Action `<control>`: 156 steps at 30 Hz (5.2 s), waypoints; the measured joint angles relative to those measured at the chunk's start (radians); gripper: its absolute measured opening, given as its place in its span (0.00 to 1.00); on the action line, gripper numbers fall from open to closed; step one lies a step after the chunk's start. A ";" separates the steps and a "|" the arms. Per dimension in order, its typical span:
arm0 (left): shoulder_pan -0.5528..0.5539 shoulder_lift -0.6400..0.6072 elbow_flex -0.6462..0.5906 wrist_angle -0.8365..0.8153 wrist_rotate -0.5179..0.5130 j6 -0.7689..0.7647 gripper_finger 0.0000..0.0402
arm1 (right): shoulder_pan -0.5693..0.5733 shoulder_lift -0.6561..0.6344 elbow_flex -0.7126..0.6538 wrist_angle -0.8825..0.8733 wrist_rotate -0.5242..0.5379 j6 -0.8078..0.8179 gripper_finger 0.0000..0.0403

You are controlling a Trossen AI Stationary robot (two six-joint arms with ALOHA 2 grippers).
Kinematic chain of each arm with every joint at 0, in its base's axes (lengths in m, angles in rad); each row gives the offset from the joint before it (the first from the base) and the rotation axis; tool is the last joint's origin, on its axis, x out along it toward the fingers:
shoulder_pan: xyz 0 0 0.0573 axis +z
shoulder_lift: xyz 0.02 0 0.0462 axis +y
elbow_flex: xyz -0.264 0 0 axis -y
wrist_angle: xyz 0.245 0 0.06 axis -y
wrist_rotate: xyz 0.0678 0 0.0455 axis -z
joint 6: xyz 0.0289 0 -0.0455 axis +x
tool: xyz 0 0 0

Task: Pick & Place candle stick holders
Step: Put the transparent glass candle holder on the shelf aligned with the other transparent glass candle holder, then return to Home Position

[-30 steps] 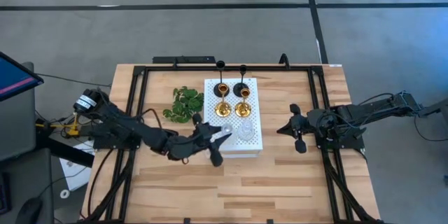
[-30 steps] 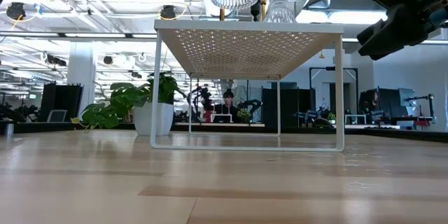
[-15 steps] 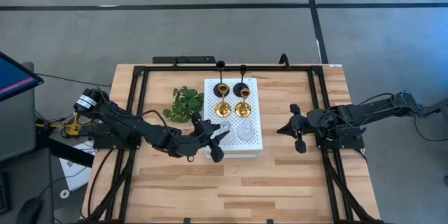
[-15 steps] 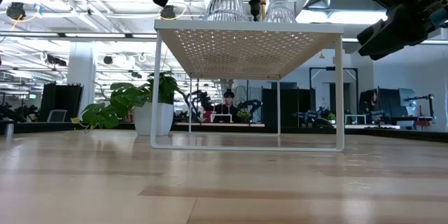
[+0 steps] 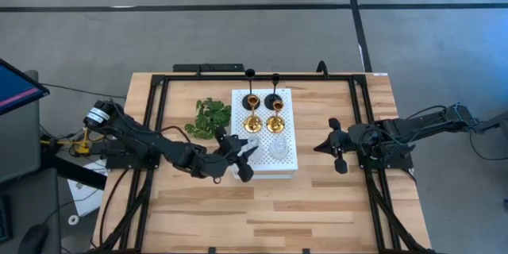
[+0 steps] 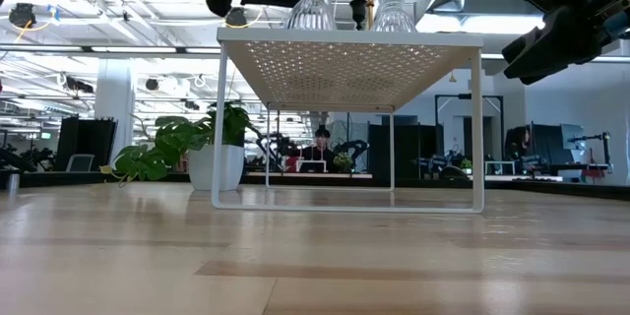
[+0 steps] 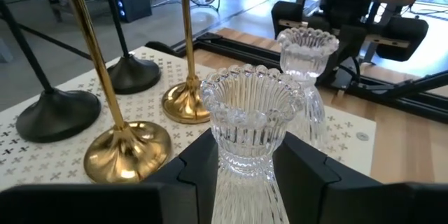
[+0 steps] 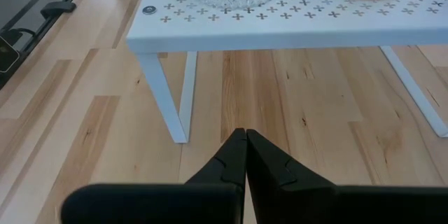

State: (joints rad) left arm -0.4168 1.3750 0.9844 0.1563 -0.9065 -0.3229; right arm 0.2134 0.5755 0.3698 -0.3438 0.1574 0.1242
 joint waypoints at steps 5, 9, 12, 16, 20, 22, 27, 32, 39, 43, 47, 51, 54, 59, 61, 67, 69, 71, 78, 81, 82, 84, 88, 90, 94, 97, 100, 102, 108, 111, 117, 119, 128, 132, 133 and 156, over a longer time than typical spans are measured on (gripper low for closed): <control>0.000 0.000 0.000 0.000 -0.009 0.000 0.30 | 0.000 0.000 0.000 0.000 0.000 0.000 0.00; 0.000 0.011 0.000 -0.001 -0.014 0.000 0.29 | 0.000 0.000 0.000 0.001 0.000 0.000 0.00; 0.003 0.025 0.000 0.005 -0.023 -0.011 0.30 | 0.000 0.000 0.000 0.001 0.000 0.000 0.00; 0.005 0.033 0.000 0.005 -0.034 -0.019 0.30 | 0.000 0.000 0.000 0.001 0.000 0.000 0.00; 0.009 0.036 0.000 0.005 -0.037 -0.029 0.30 | 0.000 0.000 0.000 0.001 0.000 0.000 0.00; 0.011 0.042 0.001 0.006 -0.037 -0.038 0.30 | 0.000 0.000 0.000 0.001 0.000 0.000 0.00; 0.012 0.043 0.001 0.005 -0.032 -0.050 0.32 | 0.000 0.000 0.000 0.001 0.000 0.000 0.00; 0.012 0.043 0.001 0.002 -0.031 -0.049 0.35 | 0.000 0.000 0.000 0.001 0.000 0.000 0.00; 0.012 0.043 0.001 -0.001 -0.028 -0.052 0.40 | 0.000 0.000 0.000 0.001 0.000 0.000 0.00; 0.010 0.043 0.001 -0.002 -0.025 -0.051 0.44 | 0.000 0.000 0.000 0.001 0.000 0.000 0.00; 0.010 0.041 0.001 -0.002 -0.024 -0.051 0.49 | 0.000 0.000 0.000 0.001 0.000 0.000 0.00; 0.009 0.027 0.000 -0.004 -0.016 -0.049 0.53 | 0.000 0.000 0.001 0.000 0.000 0.000 0.00; 0.009 0.011 0.000 -0.003 0.001 -0.049 0.56 | 0.000 0.000 0.001 0.000 0.000 0.000 0.00; 0.008 -0.015 0.000 0.000 0.027 -0.010 0.60 | 0.000 0.000 0.001 0.000 0.000 0.000 0.00; 0.008 -0.018 0.000 0.001 0.037 0.012 0.61 | 0.000 0.000 0.001 0.000 0.000 0.000 0.00; 0.008 -0.037 0.000 -0.002 0.051 0.033 0.65 | 0.000 0.000 0.001 0.000 0.000 0.000 0.00; 0.007 -0.048 0.000 0.000 0.050 0.034 0.67 | 0.000 0.000 0.001 0.000 0.000 0.000 0.00; 0.007 -0.059 0.000 0.000 0.050 0.034 0.68 | 0.000 0.000 0.001 0.000 0.000 0.000 0.00; 0.004 -0.110 0.000 -0.007 0.050 0.034 0.70 | 0.000 0.000 0.001 0.000 0.000 0.000 0.00; -0.011 -0.143 0.000 -0.007 0.048 0.034 0.70 | 0.000 0.000 0.001 0.000 0.000 0.000 0.00; -0.022 -0.155 0.000 -0.007 0.048 0.034 0.70 | 0.000 0.000 0.001 0.000 0.000 0.000 0.00; -0.046 -0.187 0.000 -0.008 0.048 0.031 0.70 | 0.000 0.000 0.001 0.000 0.000 0.000 0.00; -0.105 -0.251 0.000 -0.007 0.048 0.031 0.70 | 0.000 0.000 0.001 0.000 0.000 0.000 0.00; -0.137 -0.272 0.000 -0.007 0.048 0.030 0.70 | 0.000 0.000 0.001 0.000 0.000 0.000 0.00; -0.188 -0.274 0.000 -0.008 0.049 0.028 0.70 | 0.000 0.000 0.001 0.000 0.000 0.000 0.00; -0.201 -0.257 0.000 -0.006 0.050 0.030 0.70 | 0.002 0.000 0.001 0.000 0.000 0.035 0.00; -0.200 -0.240 0.000 -0.008 0.049 0.030 0.70 | 0.002 0.000 0.001 0.000 0.000 0.068 0.00; -0.197 -0.237 0.000 -0.006 0.047 0.030 0.70 | 0.002 0.000 0.001 0.000 0.000 0.068 0.00; -0.194 -0.233 0.000 -0.003 0.047 0.030 0.70 | 0.002 0.000 0.001 0.000 0.000 0.068 0.00; -0.194 -0.233 0.000 -0.003 0.047 0.030 0.70 | 0.002 0.000 0.001 0.000 0.000 0.068 0.00; -0.192 -0.234 0.000 -0.027 0.052 0.165 0.70 | 0.001 0.000 0.001 0.017 0.000 0.055 0.00; -0.191 -0.234 0.000 -0.086 0.099 0.195 0.70 | 0.002 0.000 0.001 0.056 0.000 0.053 0.00; -0.179 -0.237 0.000 -0.120 0.489 0.394 0.70 | 0.002 -0.046 0.001 0.213 -0.219 -0.068 0.00; -0.191 -0.279 0.000 -0.211 0.489 0.388 0.70 | 0.002 -0.111 0.000 0.201 -0.291 -0.071 0.00; -0.194 -0.294 -0.002 -0.234 0.489 0.377 0.70 | 0.002 -0.133 0.001 0.203 -0.306 -0.072 0.00; -0.218 -1.025 -0.818 0.330 0.676 0.499 0.70 | 0.002 -0.502 0.000 0.046 -0.324 -0.105 0.00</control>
State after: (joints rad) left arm -0.6350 0.3500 0.1659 0.4860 -0.2307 0.1757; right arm 0.2153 0.0731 0.3702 -0.2974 -0.1668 0.0189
